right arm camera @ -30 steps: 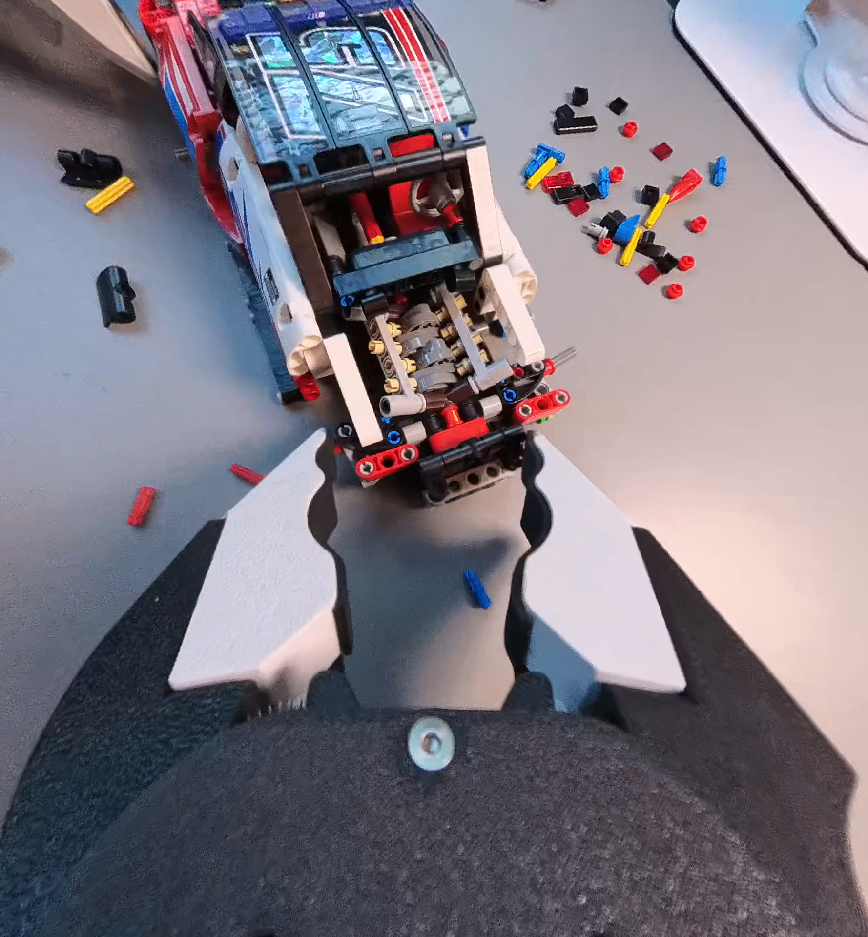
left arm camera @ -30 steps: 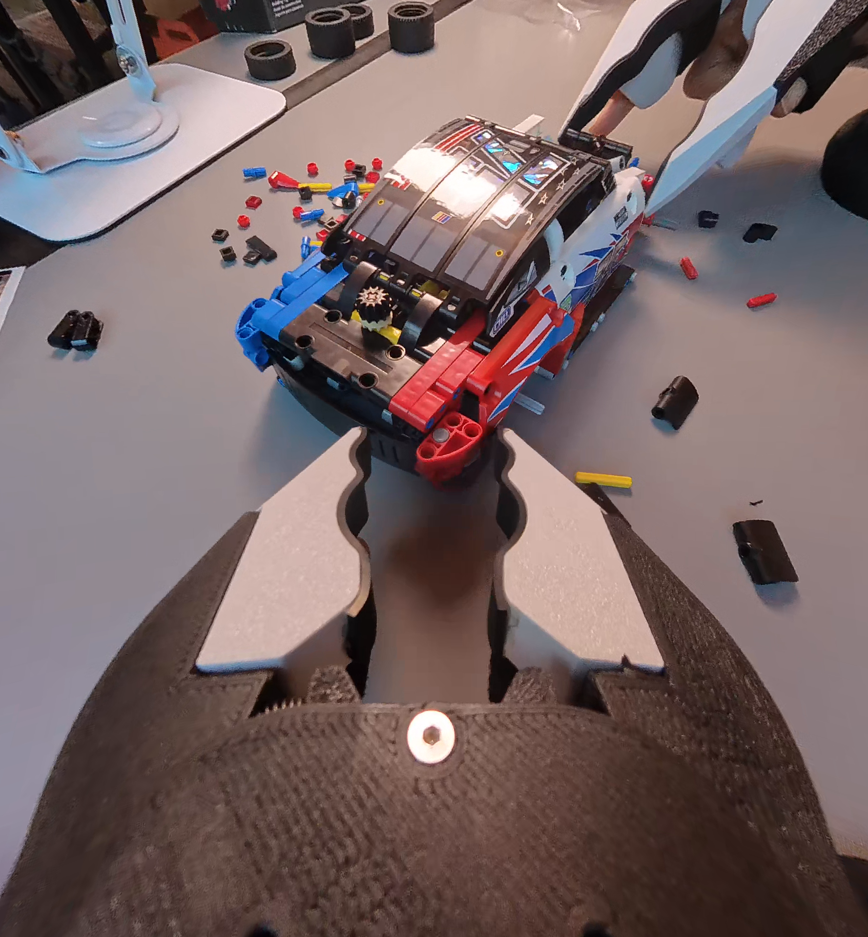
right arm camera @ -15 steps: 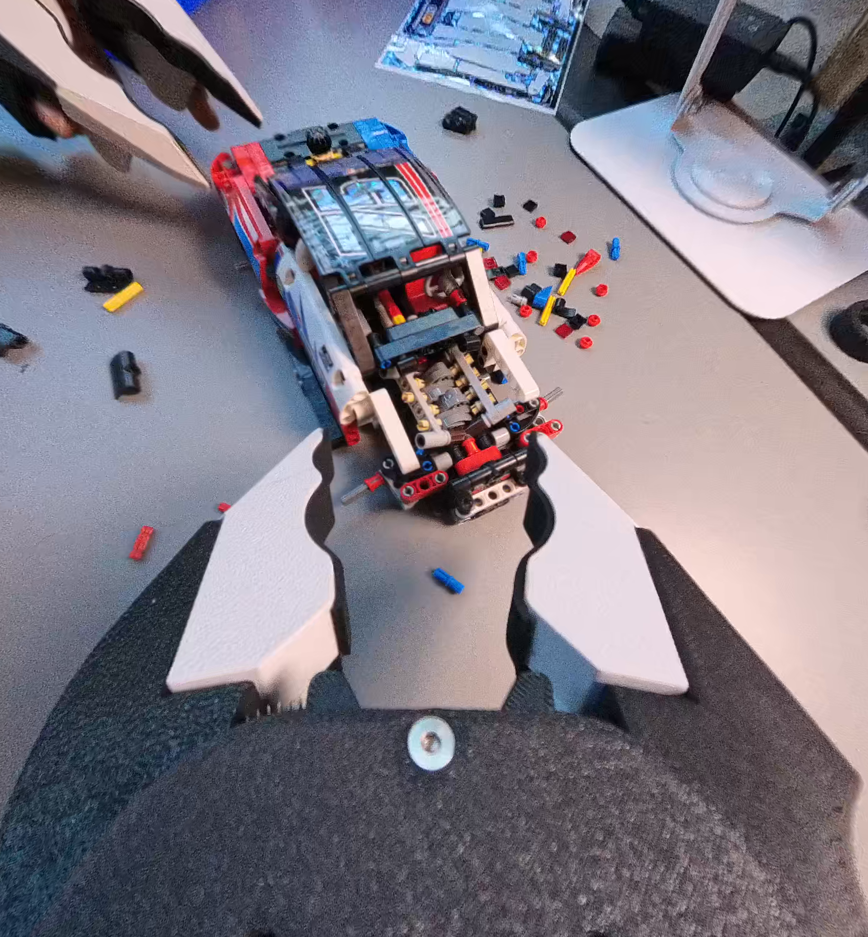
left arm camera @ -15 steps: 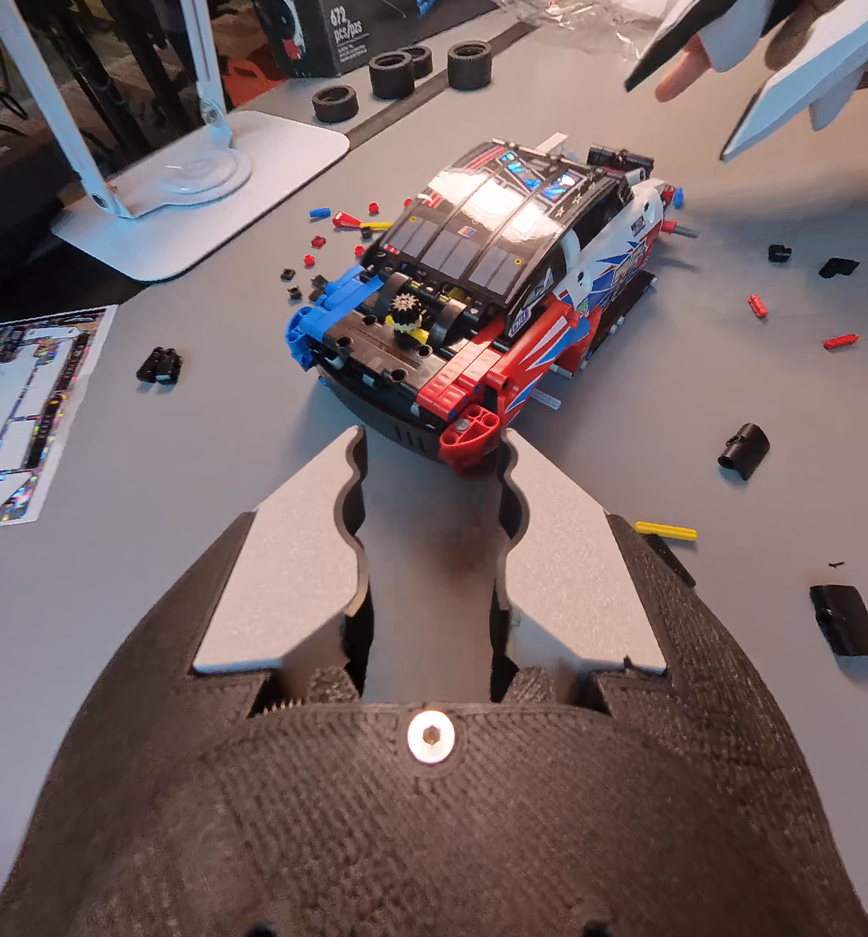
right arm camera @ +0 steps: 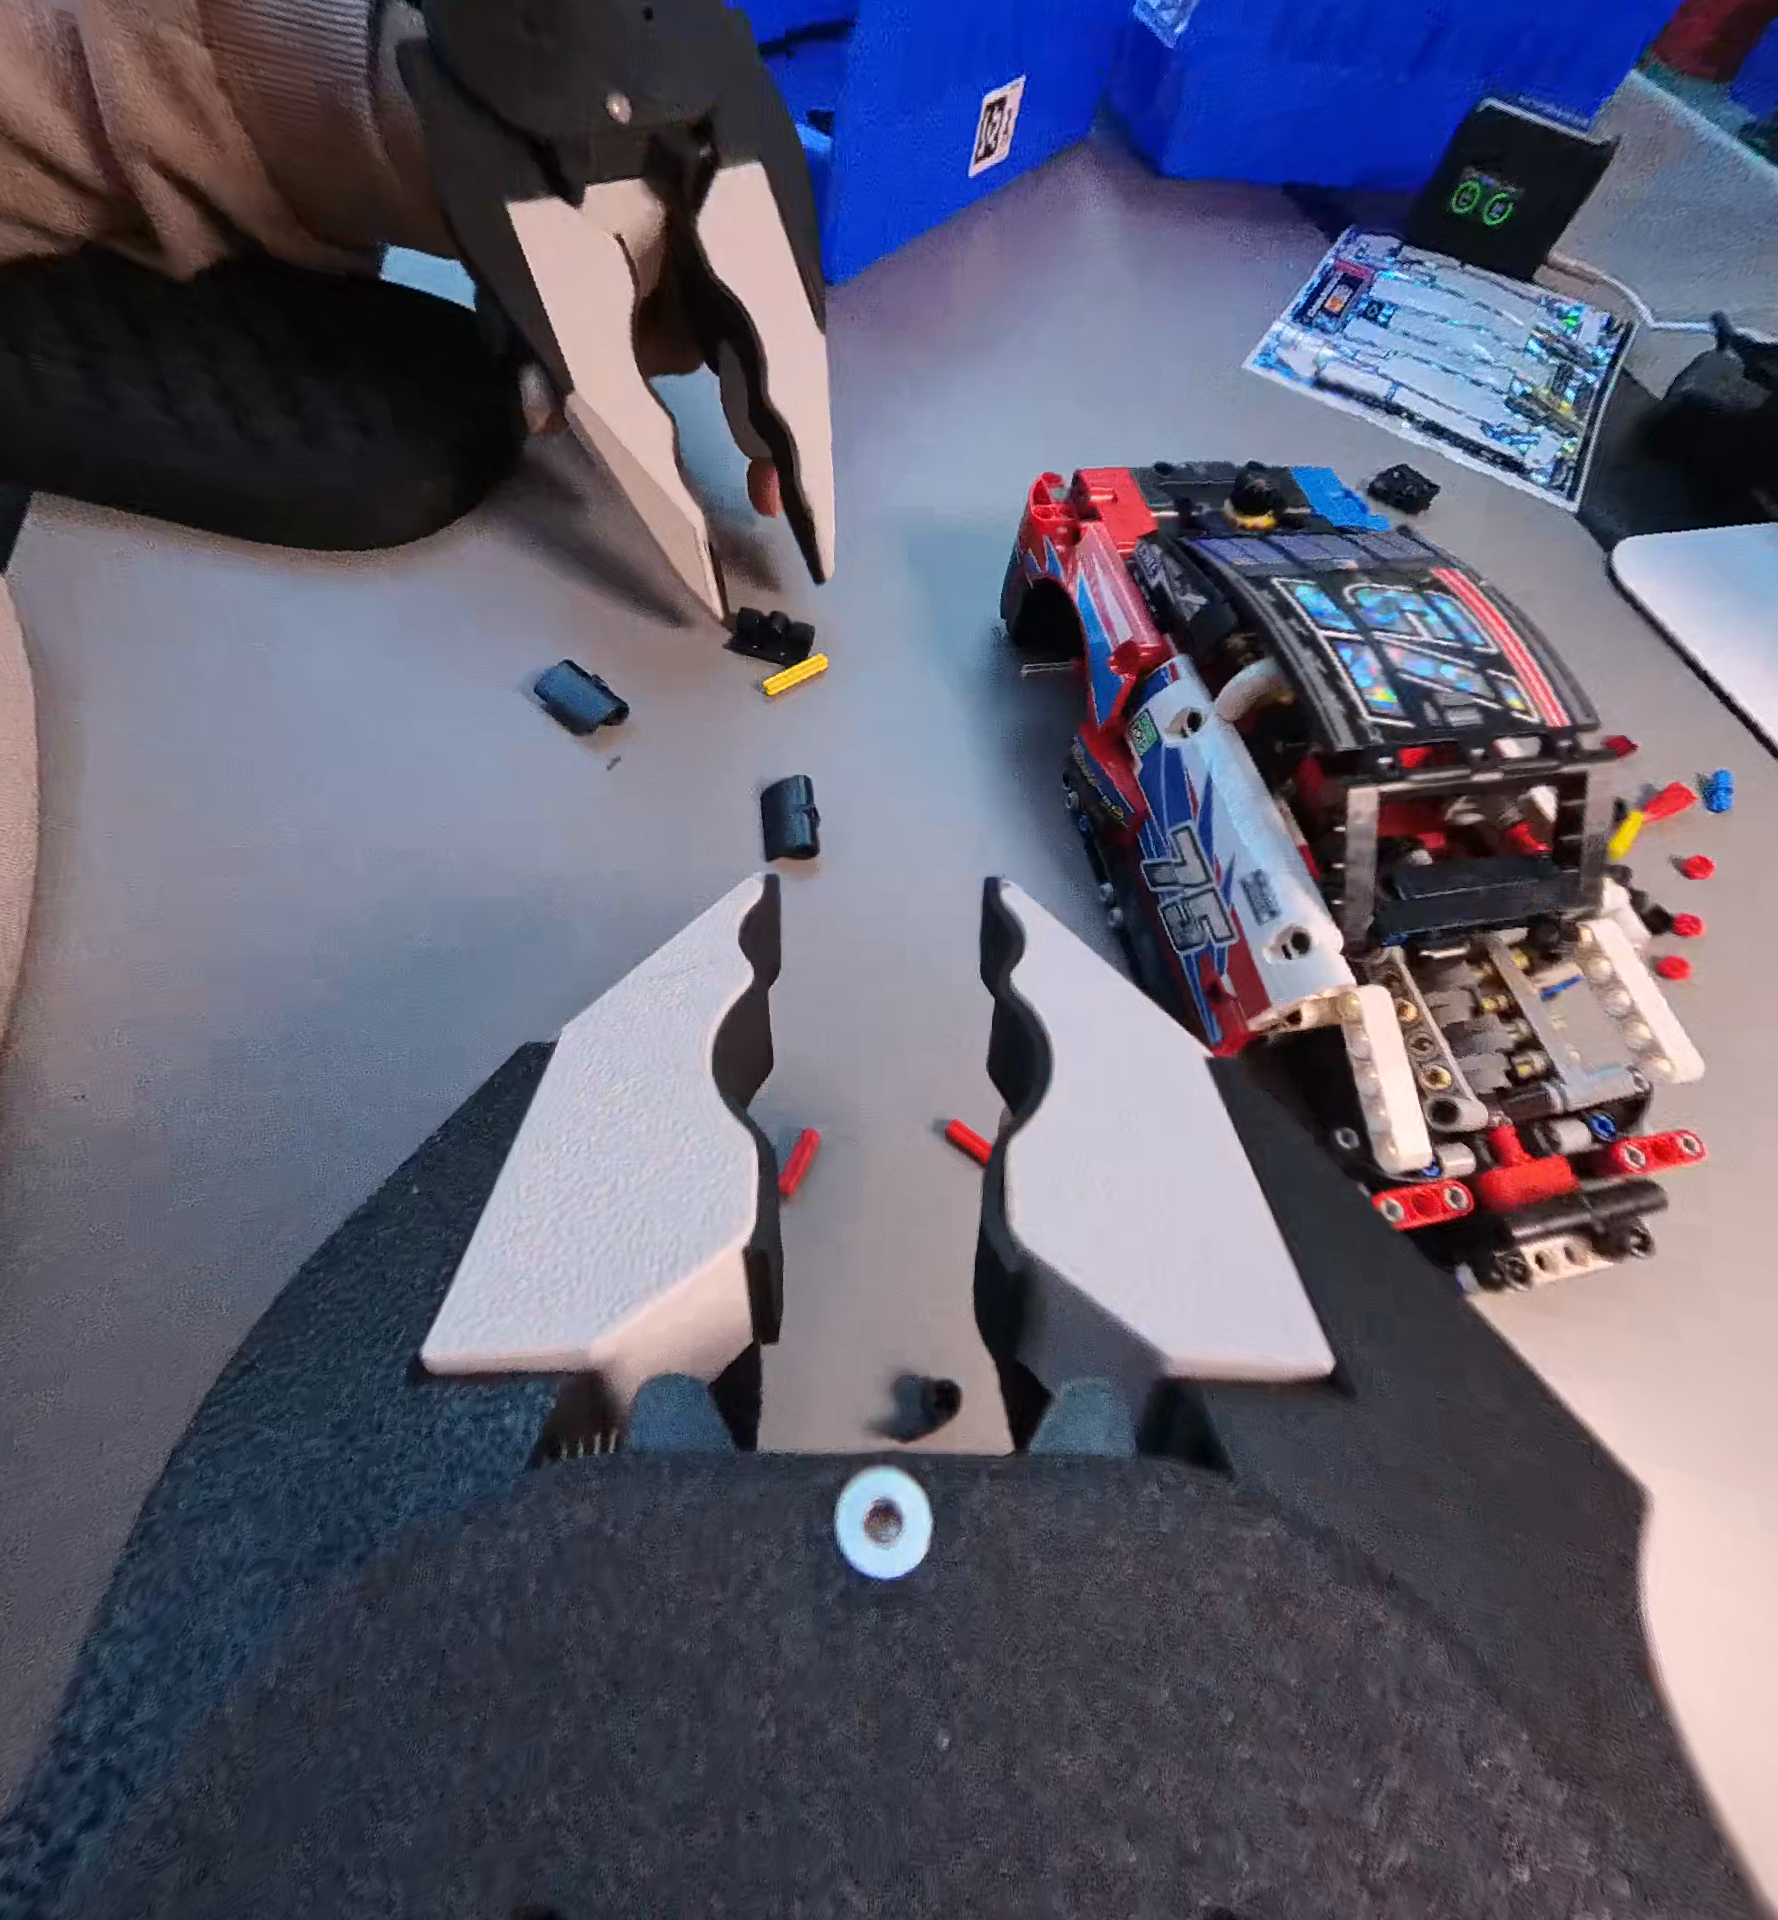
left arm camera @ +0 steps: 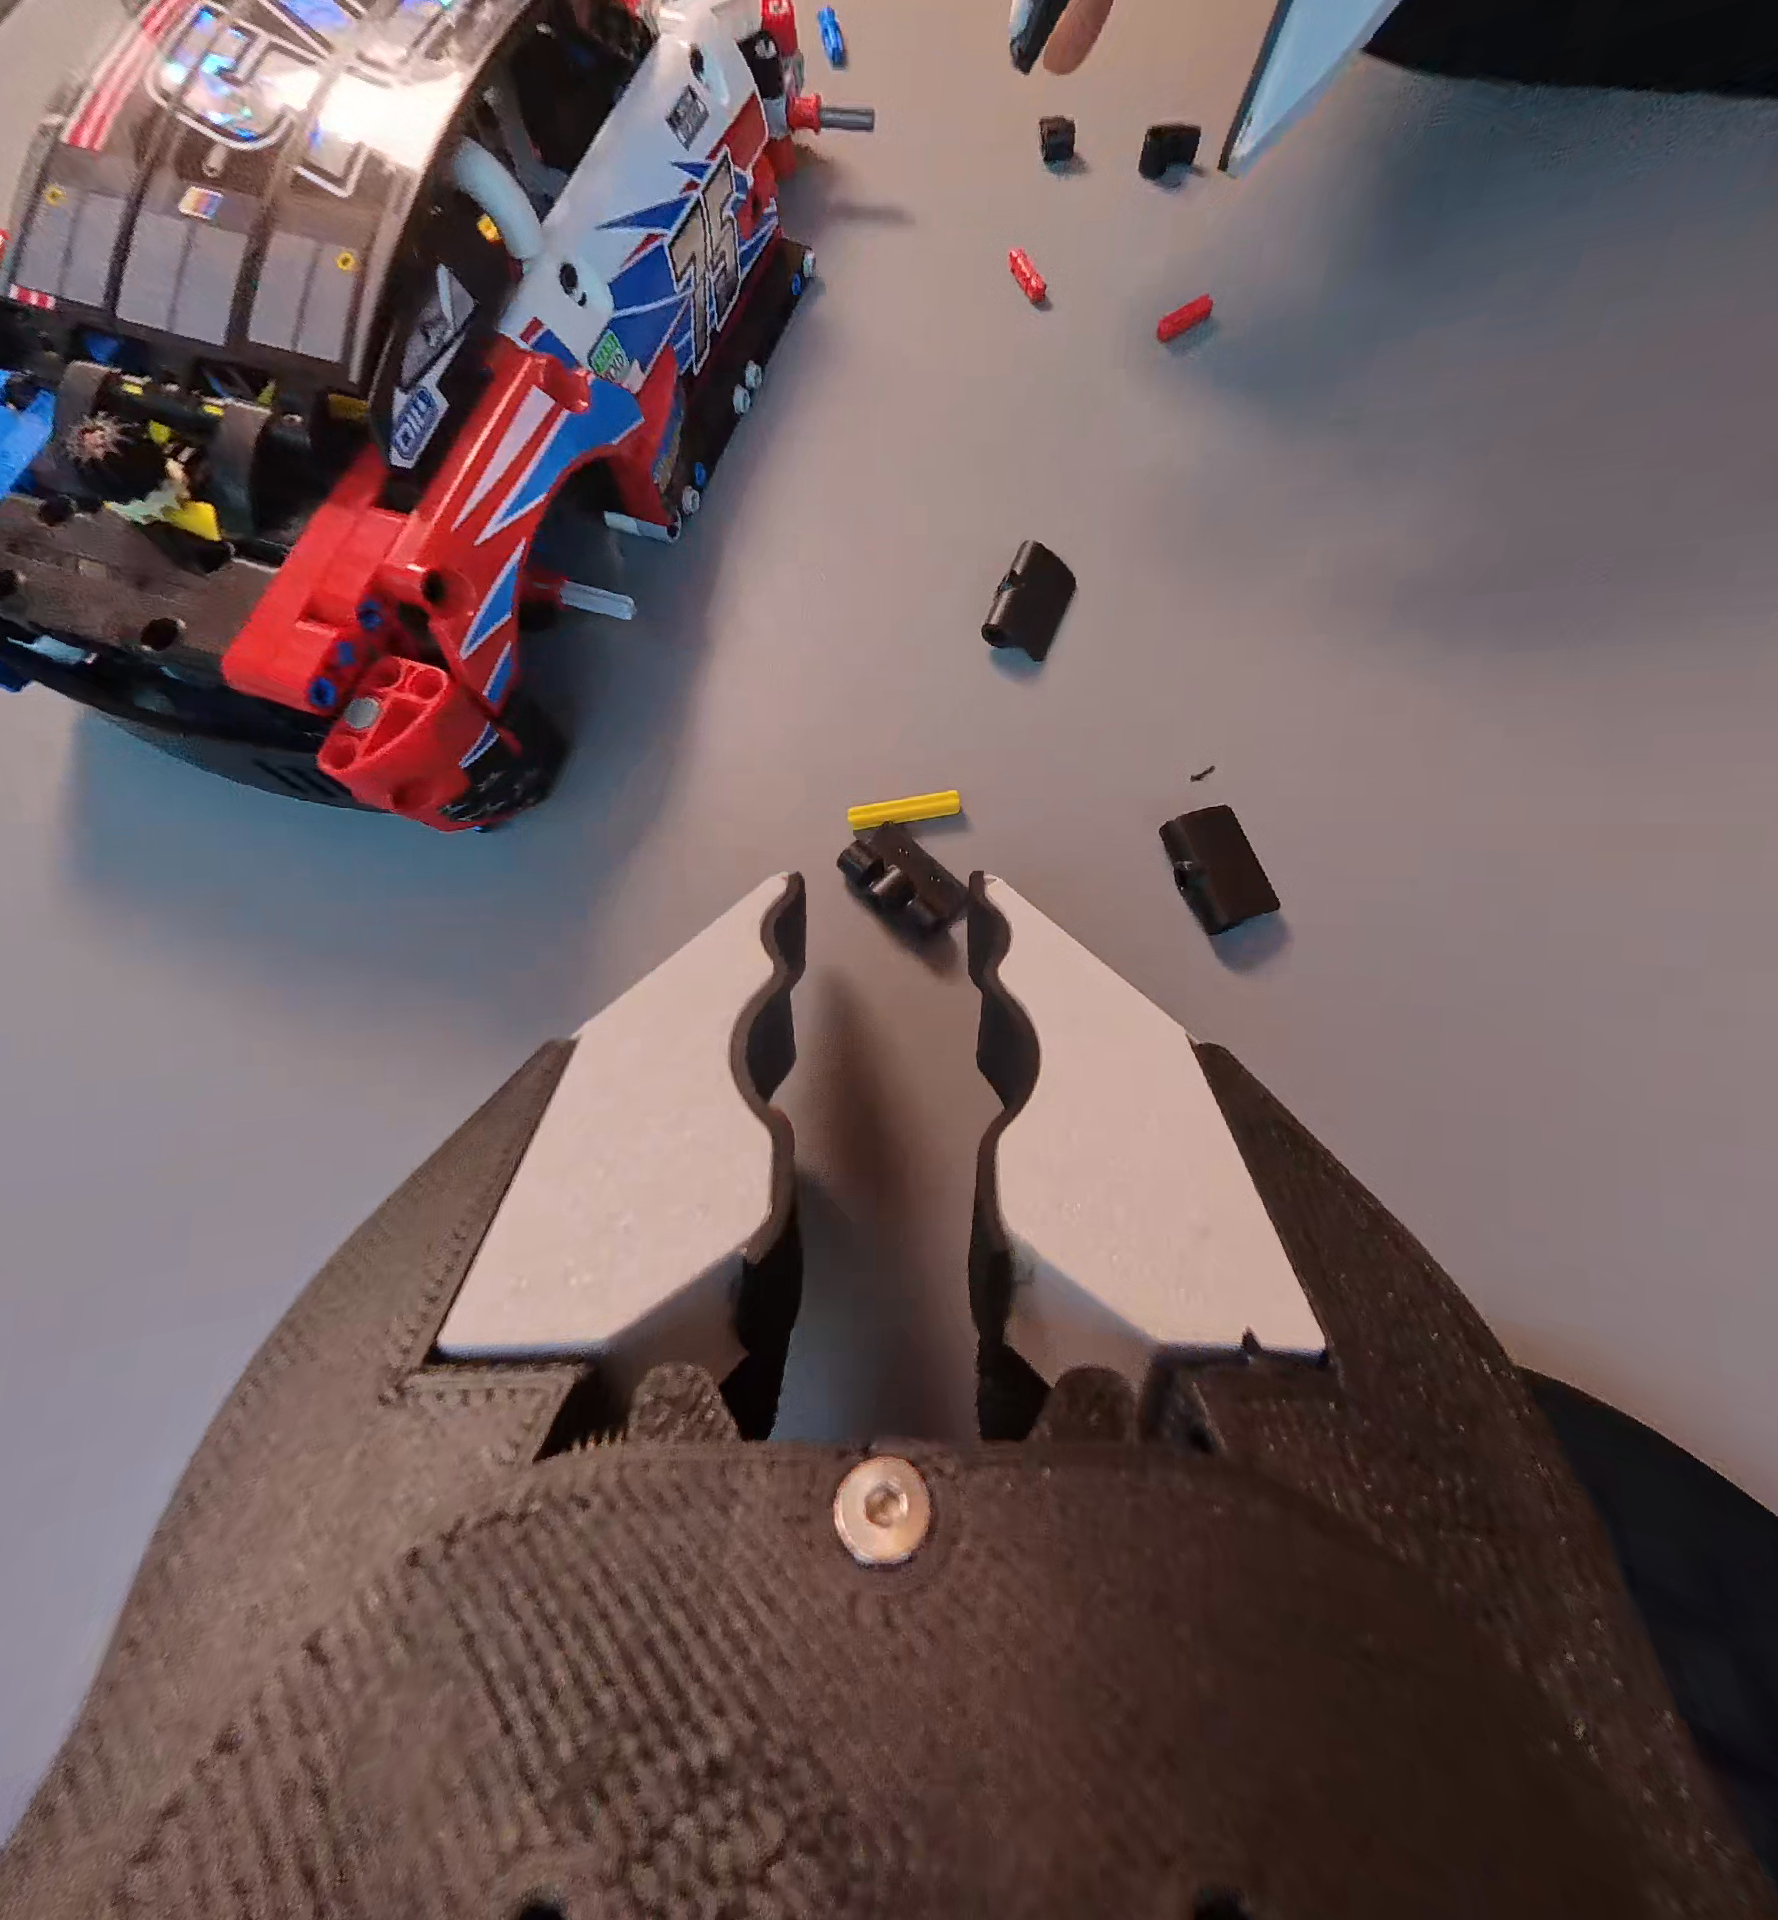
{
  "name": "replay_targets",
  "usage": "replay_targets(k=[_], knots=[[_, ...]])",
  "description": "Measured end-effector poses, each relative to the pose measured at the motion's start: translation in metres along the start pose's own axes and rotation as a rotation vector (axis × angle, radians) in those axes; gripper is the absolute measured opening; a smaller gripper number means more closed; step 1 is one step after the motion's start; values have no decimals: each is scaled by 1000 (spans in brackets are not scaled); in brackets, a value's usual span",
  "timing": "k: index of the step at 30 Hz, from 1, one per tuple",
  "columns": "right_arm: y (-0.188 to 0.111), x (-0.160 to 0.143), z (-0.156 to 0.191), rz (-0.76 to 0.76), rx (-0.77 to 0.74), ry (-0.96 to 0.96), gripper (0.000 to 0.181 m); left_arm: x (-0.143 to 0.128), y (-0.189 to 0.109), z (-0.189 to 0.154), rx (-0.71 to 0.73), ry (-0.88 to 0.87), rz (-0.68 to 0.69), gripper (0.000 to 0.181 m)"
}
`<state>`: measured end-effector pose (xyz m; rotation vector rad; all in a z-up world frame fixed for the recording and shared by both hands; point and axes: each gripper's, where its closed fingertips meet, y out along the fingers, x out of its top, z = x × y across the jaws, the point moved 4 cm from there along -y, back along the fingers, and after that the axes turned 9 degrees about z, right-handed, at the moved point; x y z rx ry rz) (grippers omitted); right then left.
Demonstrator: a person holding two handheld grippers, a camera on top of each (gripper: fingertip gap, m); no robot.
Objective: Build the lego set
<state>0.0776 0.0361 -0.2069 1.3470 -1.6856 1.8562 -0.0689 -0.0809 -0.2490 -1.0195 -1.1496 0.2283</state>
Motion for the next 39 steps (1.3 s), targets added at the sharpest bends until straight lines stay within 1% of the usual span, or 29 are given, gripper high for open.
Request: replay_targets(k=[1, 3, 4, 9, 11, 14, 17, 18, 20, 23, 25, 28, 30, 31, 32, 36, 39], knots=[[5, 2, 4, 11, 10, -18, 37, -1, 3, -1, 8, 8, 28, 29], [14, 4, 10, 25, 25, -43, 37, -1, 8, -3, 29, 28, 67, 26], [17, 4, 11, 32, 25, -49, 36, -1, 8, -3, 36, 31, 71, 18], [16, 1, 8, 10, -6, -21, 34, -2, 7, 0, 63, 55, 57, 15], [14, 1, 6, -10, -23, -7, 33, -2, 4, 2, 49, 33, 19, 15], [12, 3, 3, -27, -34, 4, 32, 6, -7, 6, 24, -24, -85, 15], [12, 12, 5, -73, -12, 32, 32, 27, -26, 9, 11, -71, -280, 14], [12, 18, 7, -96, 8, 57, 32, 37, -32, 10, 21, -83, -349, 14], [10, 35, 11, -157, 48, 132, 32, 58, -43, 12, 87, -76, -458, 14], [6, 63, 6, -262, 97, 296, 34, 92, -52, 8, 143, -38, -555, 14], [3, 81, -2, -355, 171, 423, 34, 113, -54, 3, 163, -5, -605, 14], [2, 95, -13, -434, 297, 561, 34, 130, -51, 0, 228, 46, -658, 14], [5, 96, -16, -457, 354, 623, 31, 129, -45, -3, 287, 75, -669, 14], [8, 95, -15, -458, 383, 638, 26, 126, -42, -2, 324, 81, -664, 14], [10, 92, -14, -458, 403, 655, 25, 123, -40, -3, 347, 90, -659, 14], [18, 87, -12, -454, 445, 675, 23, 116, -36, -3, 388, 131, -636, 13], [17, 85, -12, -447, 449, 644, 21, 117, -34, -5, 373, 132, -643, 14]])
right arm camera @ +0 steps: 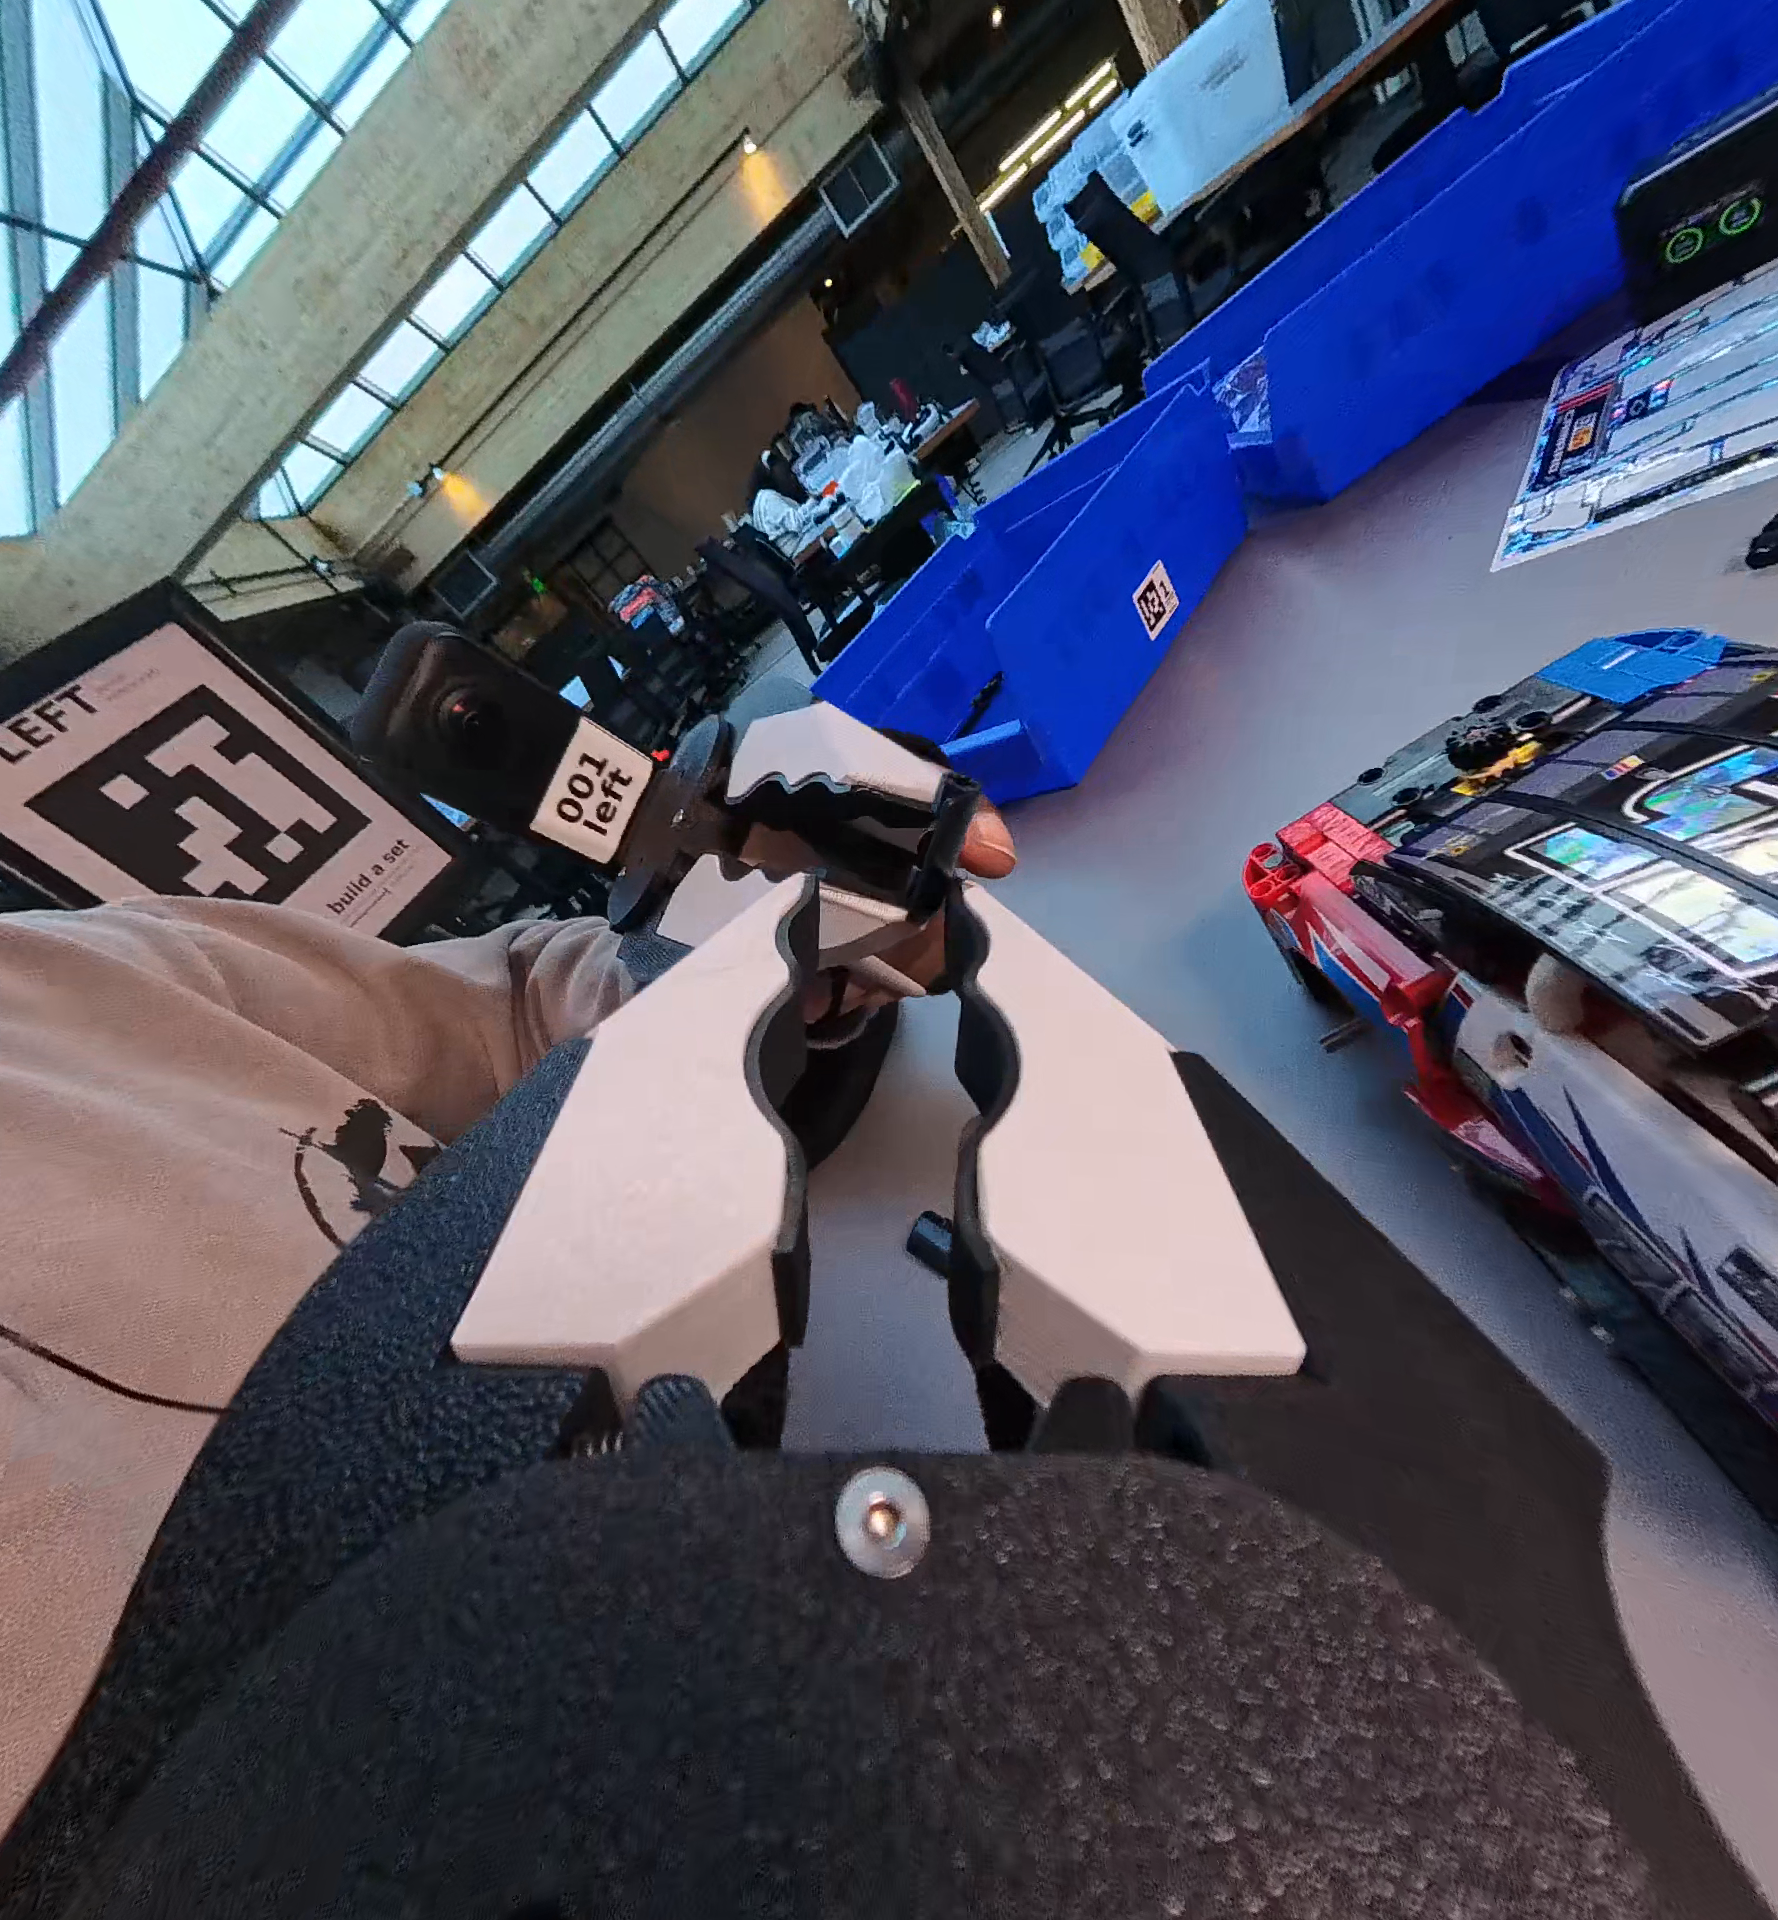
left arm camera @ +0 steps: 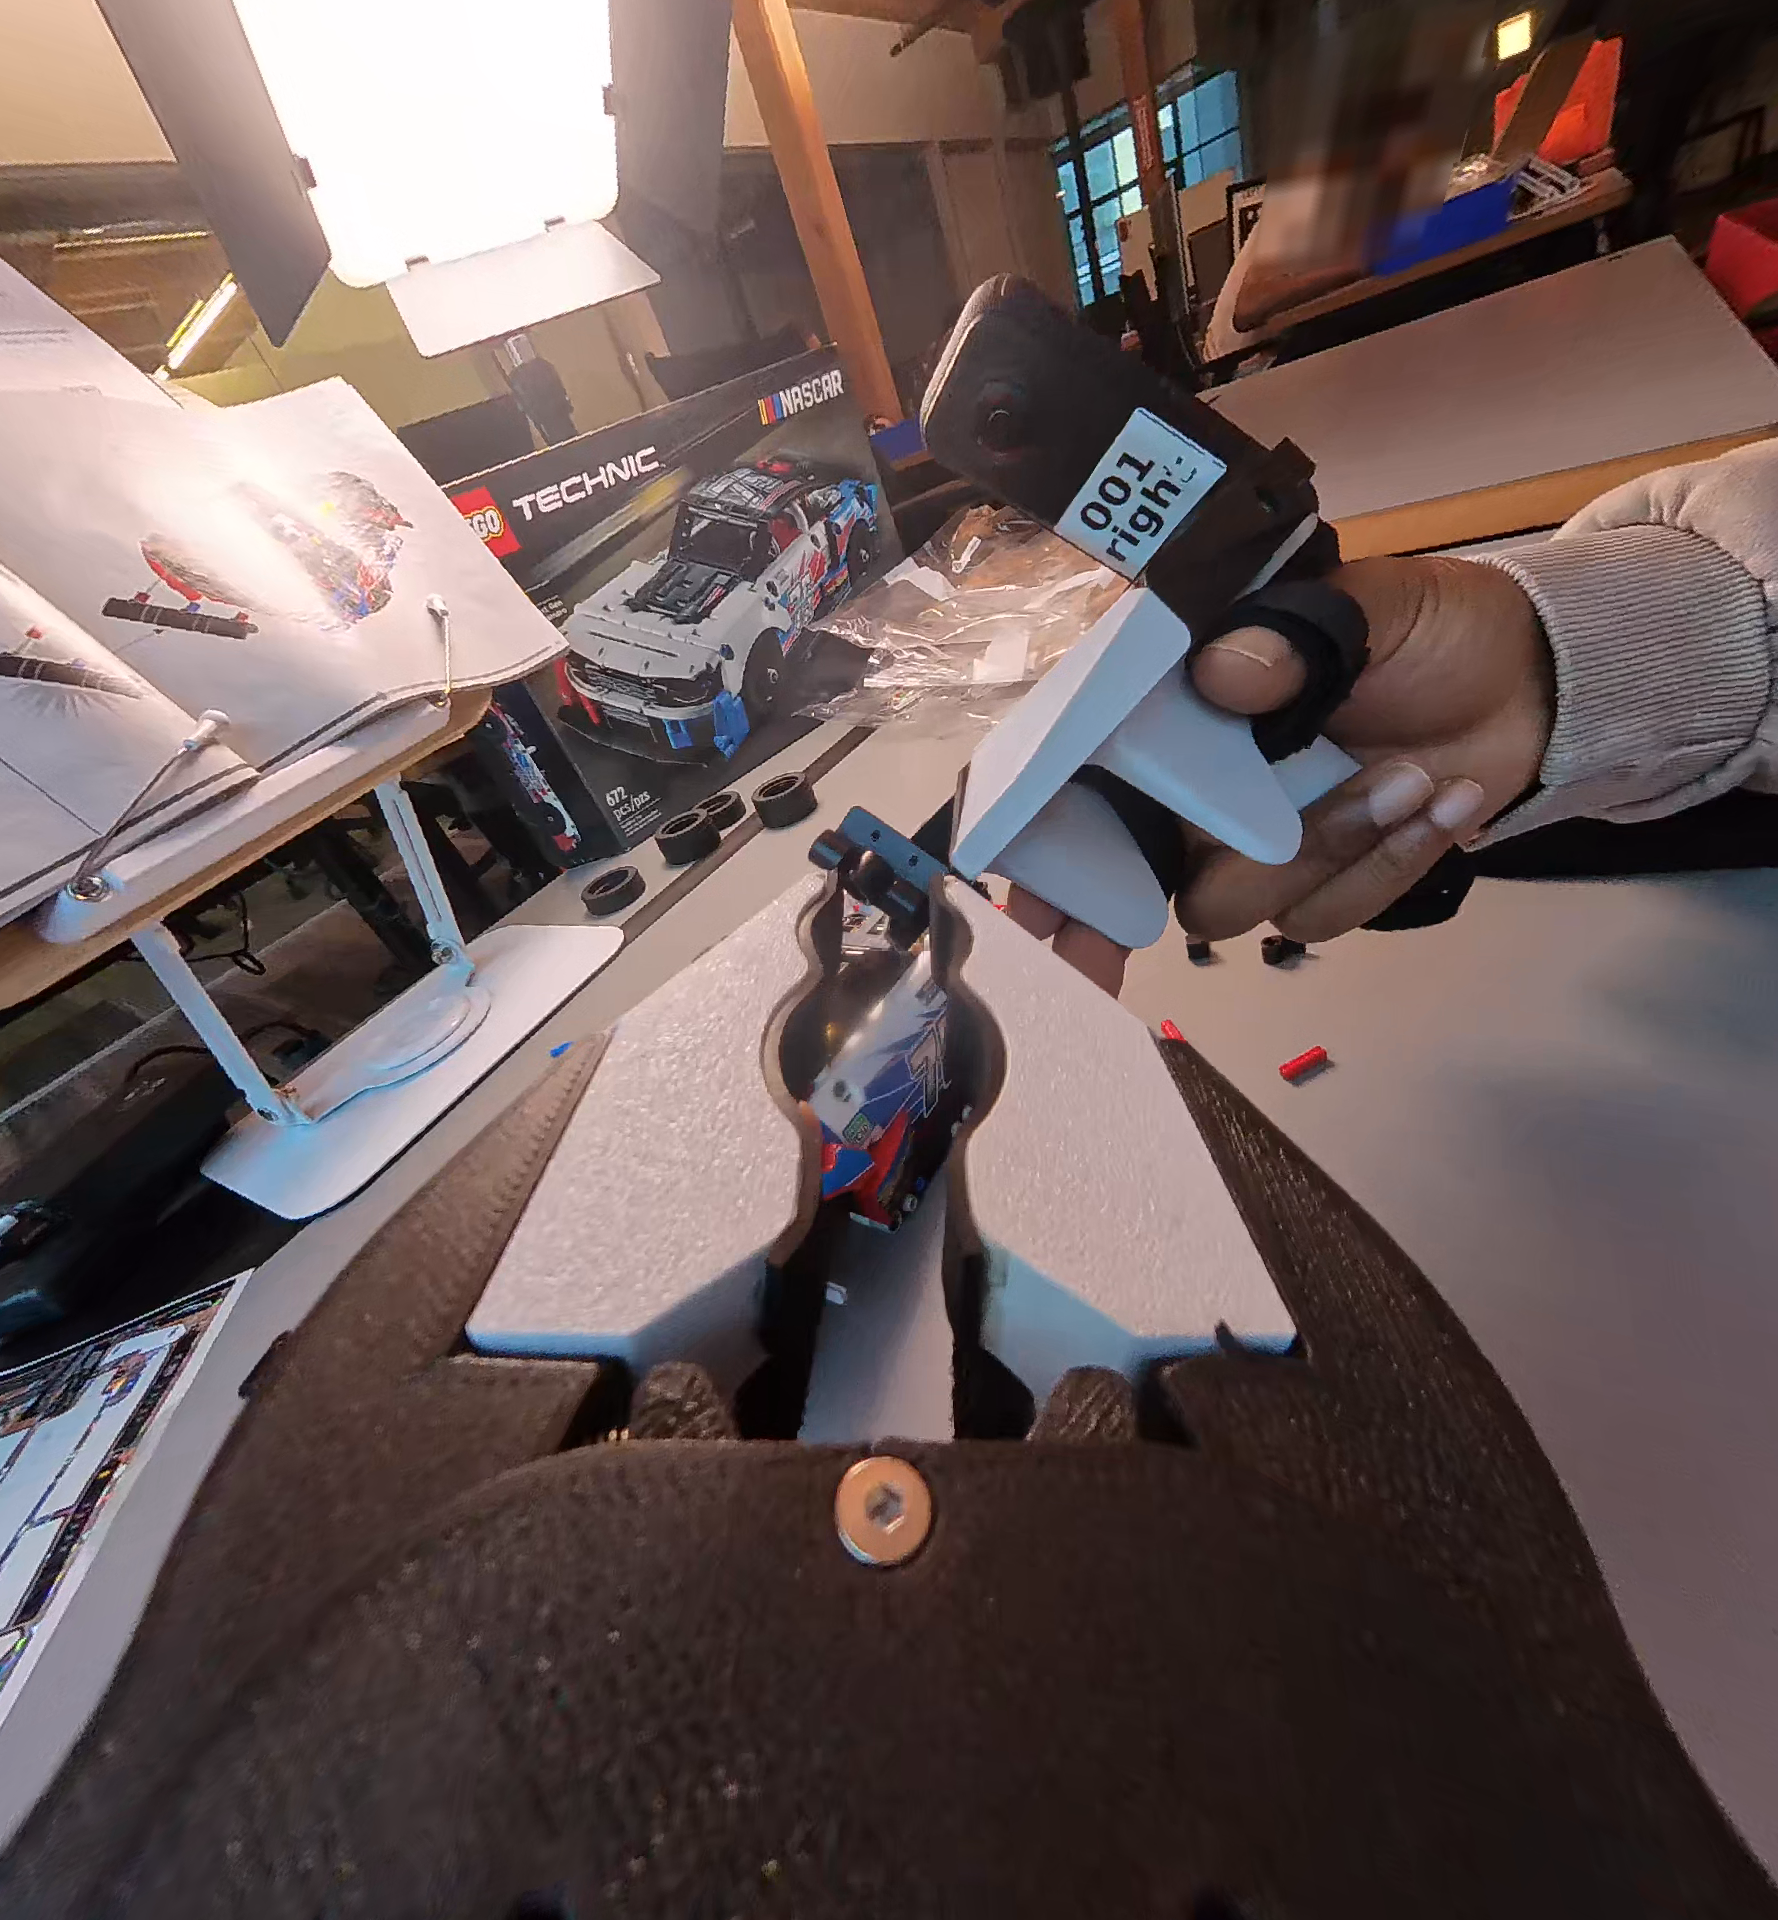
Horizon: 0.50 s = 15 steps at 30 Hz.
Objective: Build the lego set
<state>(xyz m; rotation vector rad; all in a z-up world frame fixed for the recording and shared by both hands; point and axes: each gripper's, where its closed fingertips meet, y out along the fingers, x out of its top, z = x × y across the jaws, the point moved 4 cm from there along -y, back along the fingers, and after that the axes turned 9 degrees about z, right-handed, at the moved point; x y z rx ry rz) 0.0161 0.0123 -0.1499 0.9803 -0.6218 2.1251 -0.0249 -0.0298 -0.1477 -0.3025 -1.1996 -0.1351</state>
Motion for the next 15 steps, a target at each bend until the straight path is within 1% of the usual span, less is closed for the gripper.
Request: replay_targets(k=[2, 4, 8, 9, 10, 11, 12, 15], knots=[[-3, 1, 0, -11, -3, -16, 15, 0, 1, -5, -23, 3, -3, 7], [-5, 0, 0, 4, -18, -42, 14, -1, 3, -8, -14, 3, 1, 7], [-7, -2, 4, 45, -108, -228, 13, -1, 2, -10, -74, -57, 1, 8], [-8, -2, 5, 58, -150, -304, 11, -2, 2, -10, -101, -93, 9, 8], [-9, 0, 8, 46, -195, -399, 5, -4, 2, -9, -127, -143, 20, 13], [-12, 0, 7, 62, -279, -502, 5, -4, 0, -9, -179, -198, 7, 18], [-14, 0, 7, 98, -358, -613, 5, -4, -2, -9, -217, -251, -2, 19], [-18, -1, 6, 162, -602, -927, 5, -4, -5, -2, -249, -358, -19, 22]])
